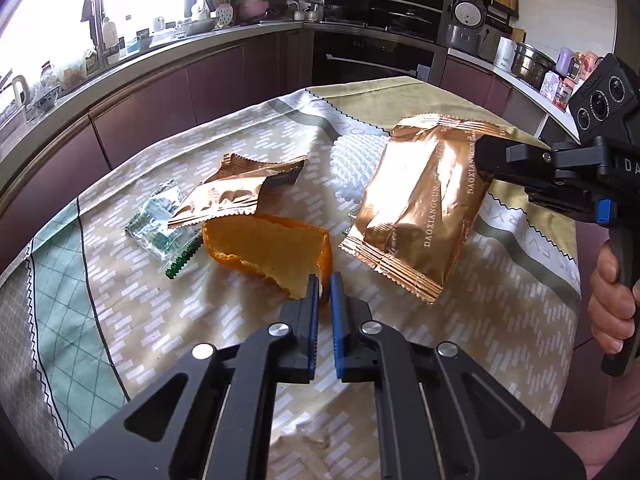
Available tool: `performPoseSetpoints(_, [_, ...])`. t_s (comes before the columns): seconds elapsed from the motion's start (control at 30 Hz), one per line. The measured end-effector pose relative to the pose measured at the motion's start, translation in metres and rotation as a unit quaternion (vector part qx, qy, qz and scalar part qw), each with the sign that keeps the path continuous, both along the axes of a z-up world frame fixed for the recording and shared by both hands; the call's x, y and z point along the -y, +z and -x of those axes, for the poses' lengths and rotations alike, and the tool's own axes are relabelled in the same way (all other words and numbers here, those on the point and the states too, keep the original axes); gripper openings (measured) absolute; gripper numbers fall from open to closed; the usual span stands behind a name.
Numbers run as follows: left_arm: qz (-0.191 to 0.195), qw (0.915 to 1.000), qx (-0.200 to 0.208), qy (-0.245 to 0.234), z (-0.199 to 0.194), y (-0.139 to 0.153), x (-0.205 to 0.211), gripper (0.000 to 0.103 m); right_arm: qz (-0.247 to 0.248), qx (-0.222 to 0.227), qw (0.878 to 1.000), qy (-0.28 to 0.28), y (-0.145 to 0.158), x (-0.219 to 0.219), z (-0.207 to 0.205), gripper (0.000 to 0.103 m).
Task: Collect trash
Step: 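Grasp the orange peel with the left tool while the right tool grasps the gold wrapper, then carry the orange peel and gold wrapper to the teal bin and release both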
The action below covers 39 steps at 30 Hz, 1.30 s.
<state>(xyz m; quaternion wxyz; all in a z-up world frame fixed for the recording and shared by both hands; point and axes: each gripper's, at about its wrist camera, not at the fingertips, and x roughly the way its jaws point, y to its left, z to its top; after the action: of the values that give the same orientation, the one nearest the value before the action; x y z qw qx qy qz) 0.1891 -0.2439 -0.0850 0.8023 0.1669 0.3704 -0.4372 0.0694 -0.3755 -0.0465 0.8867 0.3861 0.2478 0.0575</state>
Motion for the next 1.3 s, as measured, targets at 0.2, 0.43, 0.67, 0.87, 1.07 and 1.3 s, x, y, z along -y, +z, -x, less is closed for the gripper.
performPoseSetpoints(0.2, [0.015,0.9998,0.009,0.005,0.013,0.008,-0.011,0.005,-0.001,0.005,1.000,0.002,0.001,0.000,0.004,0.007])
performPoseSetpoints(0.43, [0.052,0.9983,0.002,0.026,0.025,0.027,-0.050,0.004,0.001,0.018,1.000,0.012,0.008,-0.003,0.006,0.003])
performPoseSetpoints(0.67, [0.087,0.9938,0.003,0.070,0.036,0.050,-0.103,0.004,0.000,0.032,0.999,0.044,0.018,-0.023,0.001,0.003])
performPoseSetpoints(0.87, [0.111,0.9874,-0.002,0.113,0.042,0.062,-0.156,0.004,0.004,0.038,0.995,0.090,0.025,-0.059,-0.013,0.003])
performPoseSetpoints(1.07, [0.126,0.9799,0.011,0.154,0.052,0.076,-0.212,0.004,0.000,0.035,0.989,0.144,0.028,-0.105,-0.036,0.003])
performPoseSetpoints(1.3, [0.134,0.9657,0.033,0.220,0.064,0.092,-0.284,0.004,-0.003,0.033,0.977,0.213,0.029,-0.167,-0.065,0.003])
